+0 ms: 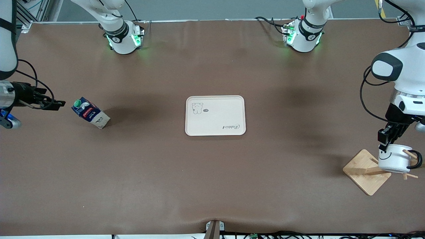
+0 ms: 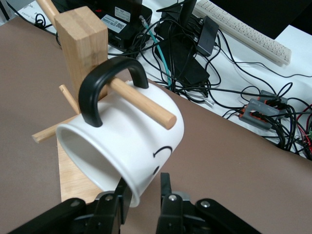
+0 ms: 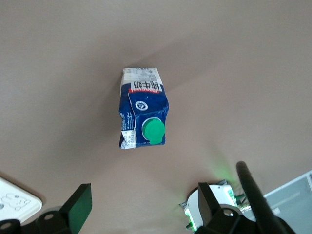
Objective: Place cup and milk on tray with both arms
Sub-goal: 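Grasp the blue milk carton with the right gripper while the left gripper grasps the mug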
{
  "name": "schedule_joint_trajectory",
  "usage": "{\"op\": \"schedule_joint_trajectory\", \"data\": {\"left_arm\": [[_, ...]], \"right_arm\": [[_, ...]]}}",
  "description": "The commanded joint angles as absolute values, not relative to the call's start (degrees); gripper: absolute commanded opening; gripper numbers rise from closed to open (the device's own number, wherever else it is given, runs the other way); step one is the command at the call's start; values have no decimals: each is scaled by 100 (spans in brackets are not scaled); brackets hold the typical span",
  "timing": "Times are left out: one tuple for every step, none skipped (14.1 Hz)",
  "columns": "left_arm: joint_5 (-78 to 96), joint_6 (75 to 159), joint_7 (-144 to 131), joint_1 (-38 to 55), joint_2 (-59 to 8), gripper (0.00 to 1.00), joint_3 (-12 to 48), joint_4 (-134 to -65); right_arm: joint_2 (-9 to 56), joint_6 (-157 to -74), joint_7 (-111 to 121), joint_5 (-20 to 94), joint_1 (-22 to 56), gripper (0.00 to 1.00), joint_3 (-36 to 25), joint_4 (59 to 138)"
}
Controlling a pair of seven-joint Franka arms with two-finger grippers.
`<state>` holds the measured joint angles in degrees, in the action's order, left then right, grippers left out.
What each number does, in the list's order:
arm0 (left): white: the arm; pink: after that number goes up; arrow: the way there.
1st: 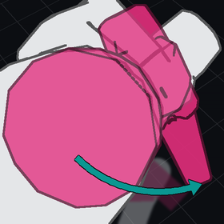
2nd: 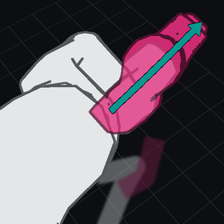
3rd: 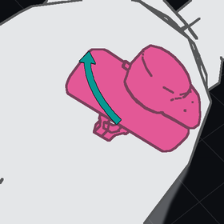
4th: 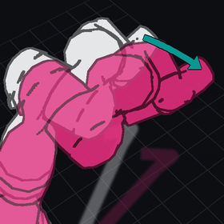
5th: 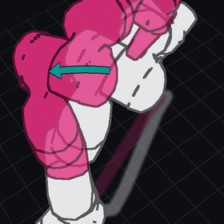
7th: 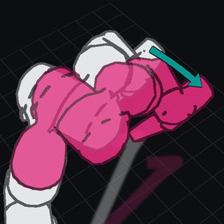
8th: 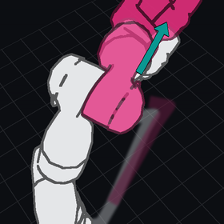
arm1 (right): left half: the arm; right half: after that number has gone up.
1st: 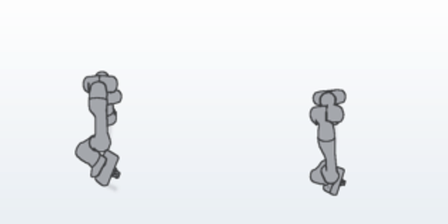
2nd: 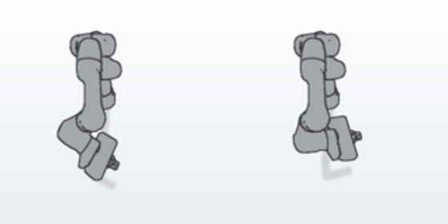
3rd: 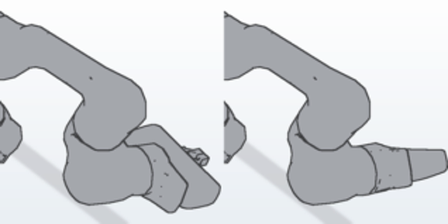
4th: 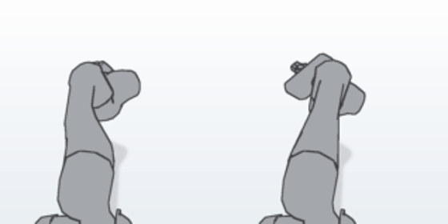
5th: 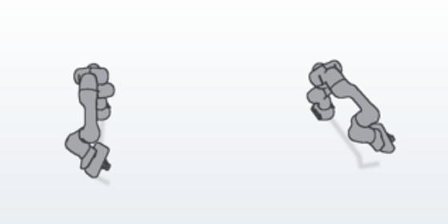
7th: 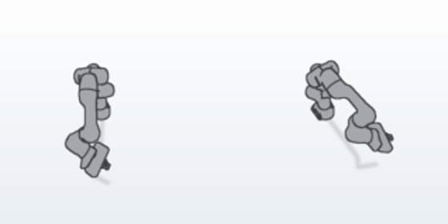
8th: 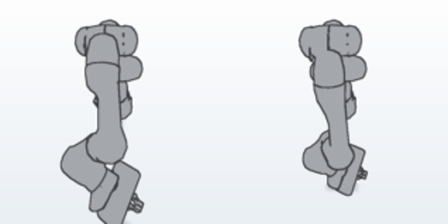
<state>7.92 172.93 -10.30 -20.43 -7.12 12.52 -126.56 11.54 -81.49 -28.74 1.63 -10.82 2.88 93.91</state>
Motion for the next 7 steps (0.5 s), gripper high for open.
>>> {"op": "schedule_joint_trajectory", "data": {"left_arm": [[826,17358,-905,-2057,-747,4,1283,-12604],[826,17358,-905,-2057,-747,0,1292,-12612],[826,17358,-914,-2057,-730,0,1292,-12612],[826,17358,-940,-2048,-703,0,1344,-12604],[826,17341,-949,-2057,-703,0,1449,-12604],[826,17341,-949,-2057,-694,0,1485,-12604],[826,17332,-949,-2057,-668,0,1494,-12604]], "right_arm": [[1099,-8287,-3252,-314,-862,100,316,9781],[1055,-8627,-3391,-534,-835,100,316,9982],[968,-8970,-3549,-571,-835,100,325,10237],[845,-9182,-3551,-571,-835,100,325,10492],[774,-9359,-3551,-571,-835,100,325,10677],[704,-9534,-3559,-571,-835,100,325,10835],[694,-9658,-3560,-571,-835,100,325,10915]]}}
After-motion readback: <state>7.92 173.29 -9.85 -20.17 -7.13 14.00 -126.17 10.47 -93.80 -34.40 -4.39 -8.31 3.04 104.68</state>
